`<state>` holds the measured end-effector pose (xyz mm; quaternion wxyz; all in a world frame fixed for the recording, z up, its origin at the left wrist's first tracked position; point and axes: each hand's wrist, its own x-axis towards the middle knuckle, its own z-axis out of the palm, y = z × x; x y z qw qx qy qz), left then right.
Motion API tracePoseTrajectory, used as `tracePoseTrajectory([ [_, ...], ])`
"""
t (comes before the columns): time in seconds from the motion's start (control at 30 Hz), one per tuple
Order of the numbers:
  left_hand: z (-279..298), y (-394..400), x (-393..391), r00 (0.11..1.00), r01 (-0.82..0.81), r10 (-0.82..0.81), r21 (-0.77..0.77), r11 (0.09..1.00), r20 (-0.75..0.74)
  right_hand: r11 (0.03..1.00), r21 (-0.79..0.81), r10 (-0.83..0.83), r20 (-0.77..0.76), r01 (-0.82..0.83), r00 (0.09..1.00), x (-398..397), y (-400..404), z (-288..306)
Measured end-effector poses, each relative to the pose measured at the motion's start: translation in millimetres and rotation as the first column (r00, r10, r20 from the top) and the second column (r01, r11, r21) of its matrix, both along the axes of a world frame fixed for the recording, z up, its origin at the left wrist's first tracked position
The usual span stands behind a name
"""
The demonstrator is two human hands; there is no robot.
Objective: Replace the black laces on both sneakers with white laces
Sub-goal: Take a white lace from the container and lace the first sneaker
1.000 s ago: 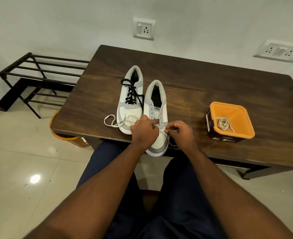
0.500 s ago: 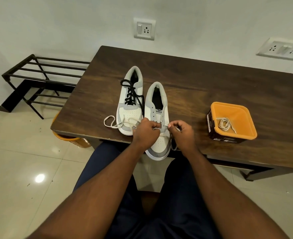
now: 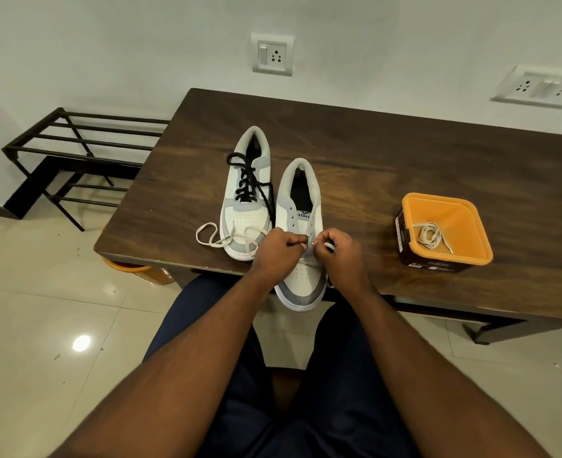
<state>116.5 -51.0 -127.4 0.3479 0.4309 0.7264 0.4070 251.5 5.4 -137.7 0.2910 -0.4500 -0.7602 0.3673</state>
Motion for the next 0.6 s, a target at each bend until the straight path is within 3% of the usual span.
tracePoseTrajectory([
  [0.2,7,5,-6,0.990,0.116,-0.122,-0.079,0.990,-0.071,0.995,-0.056,-0.091,-0.085,0.086,0.992,-3,-3,-10],
  [0.37,15,16,-13,0.992,0.078,-0.058,-0.181,0.980,0.113,0.980,-0.159,-0.143,-0.170,0.116,0.975,0,-3,-12],
  [0.5,11,14,-18,0.960,0.049,-0.006,-0.145,0.988,0.281,0.959,-0.269,-0.150,-0.220,0.088,0.964,4,-1,-11],
  [0.6,11,12,-15,0.965,0.037,0.001,-0.142,0.989,0.262,0.947,-0.317,-0.130,-0.230,0.052,0.964,5,-2,-6],
])
